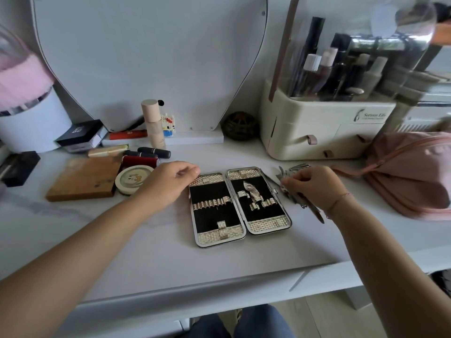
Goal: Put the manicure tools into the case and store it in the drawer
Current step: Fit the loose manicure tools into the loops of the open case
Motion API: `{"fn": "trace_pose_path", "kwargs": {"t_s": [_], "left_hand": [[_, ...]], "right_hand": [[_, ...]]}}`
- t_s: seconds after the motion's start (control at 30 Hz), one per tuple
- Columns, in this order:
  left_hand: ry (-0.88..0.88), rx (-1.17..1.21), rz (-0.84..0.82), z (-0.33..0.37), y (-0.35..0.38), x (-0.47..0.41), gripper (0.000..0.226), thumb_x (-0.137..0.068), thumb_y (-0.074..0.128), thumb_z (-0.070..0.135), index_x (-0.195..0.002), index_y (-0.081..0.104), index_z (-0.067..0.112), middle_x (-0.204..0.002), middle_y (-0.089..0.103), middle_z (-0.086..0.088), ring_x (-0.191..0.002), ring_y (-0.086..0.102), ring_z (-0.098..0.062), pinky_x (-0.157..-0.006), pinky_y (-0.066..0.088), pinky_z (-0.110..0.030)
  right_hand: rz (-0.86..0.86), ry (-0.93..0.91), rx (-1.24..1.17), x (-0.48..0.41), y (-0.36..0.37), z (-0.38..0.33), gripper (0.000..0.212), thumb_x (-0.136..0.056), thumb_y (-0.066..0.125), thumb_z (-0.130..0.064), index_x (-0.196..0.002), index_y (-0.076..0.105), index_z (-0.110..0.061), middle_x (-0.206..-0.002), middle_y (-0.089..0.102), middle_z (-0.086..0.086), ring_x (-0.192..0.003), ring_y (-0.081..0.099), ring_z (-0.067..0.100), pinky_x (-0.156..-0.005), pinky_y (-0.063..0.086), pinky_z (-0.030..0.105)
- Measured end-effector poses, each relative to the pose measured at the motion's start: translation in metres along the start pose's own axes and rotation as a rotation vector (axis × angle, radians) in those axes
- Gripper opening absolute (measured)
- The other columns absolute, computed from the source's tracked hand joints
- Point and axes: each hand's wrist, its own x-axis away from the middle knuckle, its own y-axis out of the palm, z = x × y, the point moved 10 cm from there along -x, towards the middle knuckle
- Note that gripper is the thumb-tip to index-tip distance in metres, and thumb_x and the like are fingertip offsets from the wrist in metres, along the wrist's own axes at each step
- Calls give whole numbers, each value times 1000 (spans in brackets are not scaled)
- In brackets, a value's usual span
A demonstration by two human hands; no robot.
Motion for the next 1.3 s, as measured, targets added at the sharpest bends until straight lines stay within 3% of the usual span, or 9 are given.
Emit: {"fn": "trace_pose_path", "kwargs": {"t_s": [0.13, 0.27, 0.43, 0.57, 0.67, 0.9, 1.13, 1.23, 1.3], "left_hand": [[49, 4, 24, 3, 2, 0, 31, -92, 51, 37, -114, 66, 22, -110, 68, 9, -101, 59, -6, -86, 45, -20], [72, 44, 28, 1, 0, 0, 27, -92, 52, 32, -113, 67, 24, -109, 68, 12, -100, 60, -2, -81, 42, -12], [90, 45, -5, 0, 1, -2, 23, -92, 54, 25, -112, 66, 27, -106, 68, 12, -91, 59, -2, -76, 42, -13], [107, 12, -29, -2, 2, -4, 26, -90, 59, 21, -114, 65, 26, -104, 67, 10, -82, 56, 4, -73, 39, -8], [127, -1, -44, 1, 2, -3, 30, -89, 60, 19, -118, 63, 25, -108, 66, 10, -87, 57, 0, -74, 38, -6], [124, 4, -80, 1, 3, -3, 34, -90, 58, 16, -123, 60, 23, -114, 65, 7, -96, 59, -8, -85, 42, -19], [101, 79, -67, -4, -1, -4, 43, -88, 61, 10, -127, 52, 23, -107, 62, 12, -95, 59, -4, -87, 47, -20], [84, 61, -33, -6, -8, -5, 38, -85, 65, 13, -121, 58, 23, -101, 62, 14, -87, 59, -2, -79, 46, -12], [79, 11, -6, -5, -13, -4, 30, -84, 67, 20, -113, 63, 25, -89, 59, 19, -76, 55, 0, -65, 39, -2]], "right_hand": [[-22, 19, -121, -7, -1, -3, 24, -78, 71, -31, -66, 69, -10, -61, 61, 24, -51, 47, 22, -56, 41, 31], [-4, 20, -191, -7, 0, -17, 18, -81, 69, -24, -71, 69, -10, -47, 53, 0, -42, 43, 10, -44, 37, 18], [-375, 28, -518, -1, 70, -75, 12, -85, 62, -14, -76, 65, -6, -50, 59, -2, -40, 48, 5, -40, 39, 14], [-515, 47, -511, -4, 115, -106, 11, -86, 62, -9, -78, 62, -1, -52, 63, 1, -39, 56, 4, -38, 43, 13], [-554, 105, -530, -11, 133, -111, 10, -86, 61, -7, -77, 61, -1, -53, 64, 3, -43, 60, 5, -41, 49, 15], [-596, 158, -546, -14, 150, -114, 12, -86, 61, -7, -76, 61, 0, -55, 64, 10, -43, 63, 8, -41, 51, 17], [-663, 114, -428, -13, 155, -118, 11, -86, 61, -7, -78, 63, 0, -60, 63, 8, -42, 59, 5, -41, 50, 15], [-673, 104, -400, -13, 155, -118, 10, -86, 62, -6, -77, 63, -1, -56, 63, 6, -41, 58, 5, -41, 49, 15], [-671, 98, -373, -13, 155, -117, 9, -85, 63, -6, -77, 63, -2, -56, 63, 6, -42, 58, 6, -40, 48, 15]]}}
